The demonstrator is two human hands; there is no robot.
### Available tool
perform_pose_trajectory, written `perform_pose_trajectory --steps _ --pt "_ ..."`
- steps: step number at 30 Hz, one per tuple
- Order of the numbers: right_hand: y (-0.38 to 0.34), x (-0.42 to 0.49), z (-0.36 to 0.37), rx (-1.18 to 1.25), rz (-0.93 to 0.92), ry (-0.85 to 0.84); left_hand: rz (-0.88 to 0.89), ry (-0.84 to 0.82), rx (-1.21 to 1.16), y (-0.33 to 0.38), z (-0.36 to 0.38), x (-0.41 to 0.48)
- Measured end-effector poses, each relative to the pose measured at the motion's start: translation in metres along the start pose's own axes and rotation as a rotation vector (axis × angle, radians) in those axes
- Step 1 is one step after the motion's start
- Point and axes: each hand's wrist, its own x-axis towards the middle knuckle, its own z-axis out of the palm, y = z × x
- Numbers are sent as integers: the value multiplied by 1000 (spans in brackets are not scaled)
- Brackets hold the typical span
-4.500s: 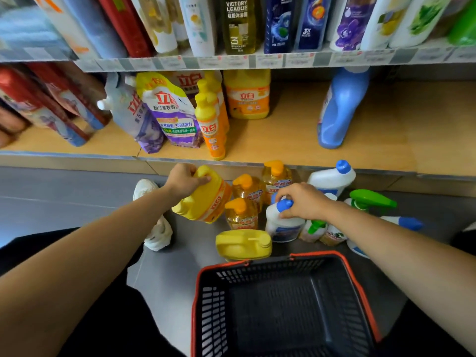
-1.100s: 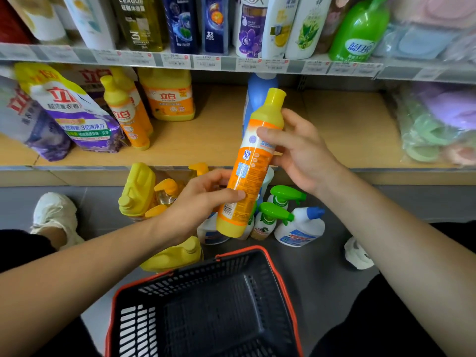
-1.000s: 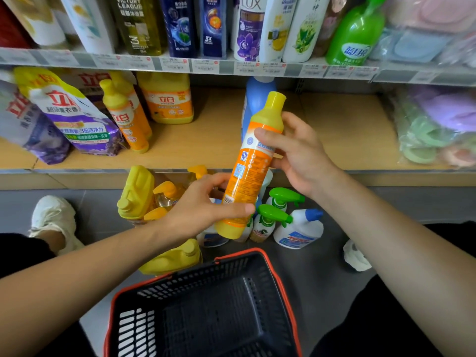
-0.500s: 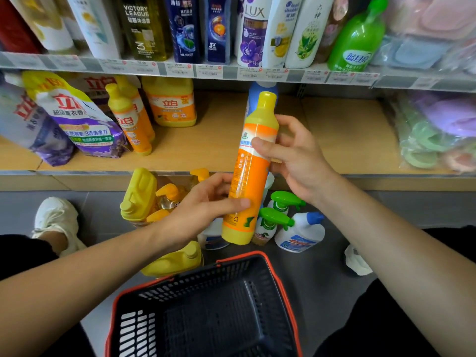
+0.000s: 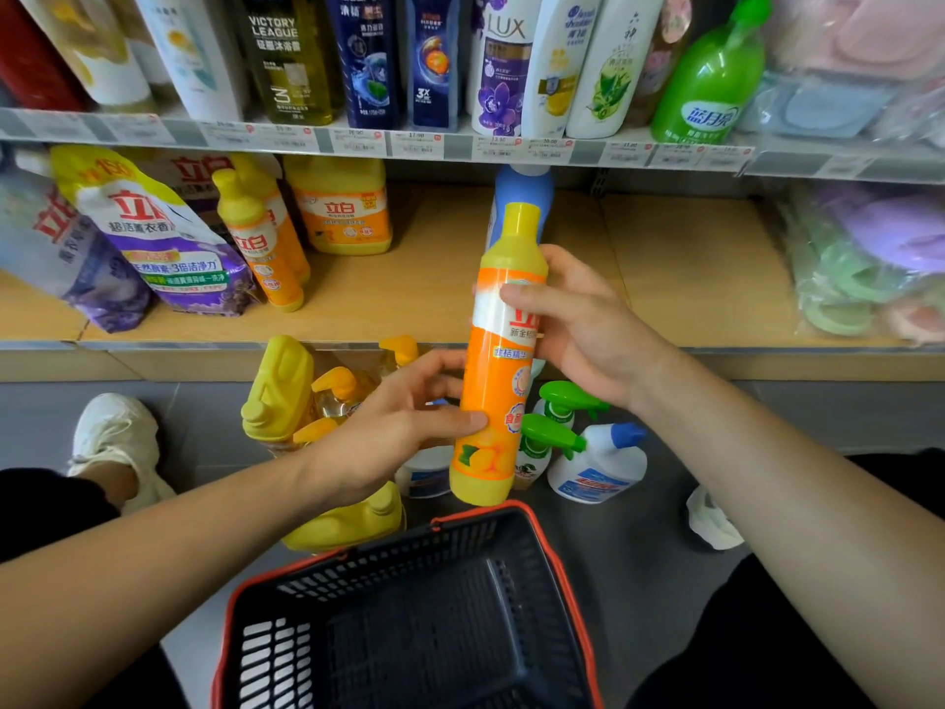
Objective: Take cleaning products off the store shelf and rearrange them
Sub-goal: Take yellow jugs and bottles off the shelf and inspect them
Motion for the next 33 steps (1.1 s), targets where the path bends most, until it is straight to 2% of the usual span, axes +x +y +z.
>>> perform_pose_trajectory --steps 2,5,8,10,15,17,20,23,28,33 --pt "0 -1 1 -24 -18 8 -23 -23 -28 2 -1 0" --pt "3 -3 4 -89 -43 55 9 -24 130 5 1 1" --pt "7 -5 8 -167 -47 103 64 78 266 2 6 0" --pt "9 -5 9 -203 -55 104 81 98 283 0 6 0" --pt "11 -7 10 -280 -128 85 61 24 259 6 0 2" --pt "13 -8 10 -361 -159 48 106 77 209 14 -4 3" --pt "19 -9 10 -508 -149 15 209 244 203 29 -14 1" --pt "21 -9 11 -623 -163 -28 344 284 234 41 -18 -4" --pt "21 -12 18 -767 -184 -87 516 223 532 44 -20 -10" --pt "21 -18 32 -912 -238 -81 534 295 708 43 -23 -9"
